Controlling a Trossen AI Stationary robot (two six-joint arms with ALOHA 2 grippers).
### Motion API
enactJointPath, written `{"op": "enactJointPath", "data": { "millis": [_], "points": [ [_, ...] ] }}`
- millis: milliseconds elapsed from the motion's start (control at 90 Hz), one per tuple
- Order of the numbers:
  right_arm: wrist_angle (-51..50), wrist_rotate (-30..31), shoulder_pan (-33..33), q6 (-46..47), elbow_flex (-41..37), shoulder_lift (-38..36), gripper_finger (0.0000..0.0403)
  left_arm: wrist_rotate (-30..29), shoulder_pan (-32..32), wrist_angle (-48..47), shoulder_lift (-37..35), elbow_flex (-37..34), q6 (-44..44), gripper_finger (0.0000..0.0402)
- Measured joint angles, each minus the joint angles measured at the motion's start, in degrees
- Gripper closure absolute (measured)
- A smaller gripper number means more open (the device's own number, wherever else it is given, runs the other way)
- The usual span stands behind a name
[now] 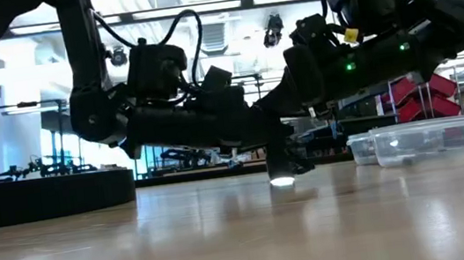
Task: Insert battery
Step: Close the black battery compartment
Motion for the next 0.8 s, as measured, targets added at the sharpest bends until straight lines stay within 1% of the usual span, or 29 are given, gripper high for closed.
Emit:
{"op": "enactJointPath", "data": {
  "millis": [189, 456, 633, 800],
  "points": [
    [-0.8, 0.7, -0.1, 0.7, -0.1, 0.2, 0.0262, -0.9, 0.1, -0.7, -0.1, 0.0, 0.8, 0.0301],
    [-1.4, -0.4, 0.1, -0.9, -0.1, -0.9, 0.0244, -0.4, 0.1, -2.3, -0.3, 0.0, 1.6, 0.0297],
    [-8.5, -1.2, 0.2, -1.2, -0.1, -4.9, 0.0224, -0.2, 0.1, -2.5, -0.3, 0.0, 1.8, 0.0299],
    [-14.6, -4.5, 0.2, -0.9, -0.2, -9.1, 0.0197, 0.2, 0.1, -2.8, -0.3, -0.1, 1.8, 0.0295]
  ]
}}
